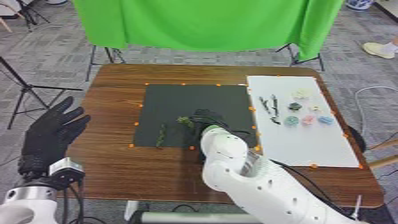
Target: Arrange flowers
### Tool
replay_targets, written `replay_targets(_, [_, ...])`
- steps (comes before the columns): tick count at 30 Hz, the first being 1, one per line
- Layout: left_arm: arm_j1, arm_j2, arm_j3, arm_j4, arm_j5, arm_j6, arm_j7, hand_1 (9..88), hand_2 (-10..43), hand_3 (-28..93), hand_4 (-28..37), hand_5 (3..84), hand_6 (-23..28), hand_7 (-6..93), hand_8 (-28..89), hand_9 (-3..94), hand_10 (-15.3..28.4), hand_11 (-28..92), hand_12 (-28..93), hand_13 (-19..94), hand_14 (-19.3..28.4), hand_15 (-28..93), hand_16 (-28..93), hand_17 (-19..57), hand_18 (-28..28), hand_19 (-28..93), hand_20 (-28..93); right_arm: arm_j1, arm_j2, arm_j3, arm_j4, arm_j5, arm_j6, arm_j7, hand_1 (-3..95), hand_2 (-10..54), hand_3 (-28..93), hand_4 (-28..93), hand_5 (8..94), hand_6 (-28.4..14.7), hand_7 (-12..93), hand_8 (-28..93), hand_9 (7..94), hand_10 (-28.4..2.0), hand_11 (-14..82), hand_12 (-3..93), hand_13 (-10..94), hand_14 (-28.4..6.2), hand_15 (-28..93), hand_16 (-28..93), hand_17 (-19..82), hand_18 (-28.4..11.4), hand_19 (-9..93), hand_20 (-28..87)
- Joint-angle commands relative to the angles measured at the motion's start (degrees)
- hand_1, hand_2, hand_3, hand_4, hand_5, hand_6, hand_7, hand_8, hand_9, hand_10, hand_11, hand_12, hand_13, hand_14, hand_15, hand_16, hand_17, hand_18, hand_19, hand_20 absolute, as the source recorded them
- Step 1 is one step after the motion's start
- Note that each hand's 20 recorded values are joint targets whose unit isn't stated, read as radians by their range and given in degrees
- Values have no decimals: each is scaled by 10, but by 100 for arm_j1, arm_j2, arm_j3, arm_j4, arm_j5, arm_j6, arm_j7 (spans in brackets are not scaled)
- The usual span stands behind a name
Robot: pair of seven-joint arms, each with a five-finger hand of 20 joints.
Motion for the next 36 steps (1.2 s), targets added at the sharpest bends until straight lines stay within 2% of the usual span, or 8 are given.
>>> replay_targets(1, [-48,5,58,55,48,-93,-119,240,51,814,-215,369,94,140,-99,342,194,250,95,249,261,473,-85,-109,233,552,-8,-124,-255,30,-105,-160,-96,-139,472,-95,816,-277,890,-41,208,119,917,-134,391,194,842,-106,769,180,541,-258,932,644])
replay_targets(17, [-9,6,81,47,34,-33,-98,241,53,813,-214,369,94,140,-100,342,194,252,94,250,261,475,-85,-108,232,552,-9,66,-195,-84,-12,-206,69,-86,441,-95,802,-278,871,-44,211,100,900,-140,391,193,828,-109,770,179,528,-259,932,637])
replay_targets(21, [120,-14,57,9,4,23,9,240,53,814,-214,370,95,140,-100,341,194,252,94,249,262,476,-85,-109,233,553,-9,156,-66,-162,-123,-201,296,-140,432,-95,804,-277,869,-44,211,96,900,-142,391,192,826,-109,771,178,527,-259,932,635])
replay_targets(25, [171,-19,-7,-18,46,27,2,241,53,813,-215,370,94,141,-100,342,194,252,94,250,262,477,-85,-109,232,552,-9,373,398,-210,-380,32,617,-225,415,-95,809,-273,859,-43,214,87,886,-140,398,195,818,-108,772,177,523,-256,932,633])
replay_targets(28, [201,-8,-8,-36,20,40,54,241,54,813,-216,370,95,141,-100,342,194,253,93,249,261,476,-86,-109,233,552,-10,444,830,-104,-617,177,837,-228,401,-95,814,-268,836,-46,213,67,867,-146,395,189,814,-102,761,171,517,-247,932,612])
replay_targets(30, [275,-15,-22,-69,25,97,71,241,54,813,-216,370,95,142,-100,342,194,253,93,249,261,476,-86,-109,233,552,-10,389,1053,78,-727,219,956,-225,388,-90,818,-266,813,-51,211,51,845,-155,390,186,805,-103,755,170,515,-248,932,606])
replay_targets(32, [331,-25,-29,-90,-3,140,103,241,54,814,-216,370,95,141,-100,342,194,253,94,249,261,477,-86,-109,232,552,-9,361,1279,237,-767,297,1087,-174,369,-79,828,-262,784,-56,211,8,825,-165,386,181,789,-108,758,167,510,-249,932,608])
replay_targets(36, [334,-26,22,-94,8,132,93,241,54,814,-216,369,95,140,-100,342,194,252,93,249,261,477,-86,-109,232,552,-9,243,1778,634,-696,535,1123,26,339,-60,837,-241,735,-62,224,-122,784,-173,416,180,775,-112,796,169,504,-246,932,615])
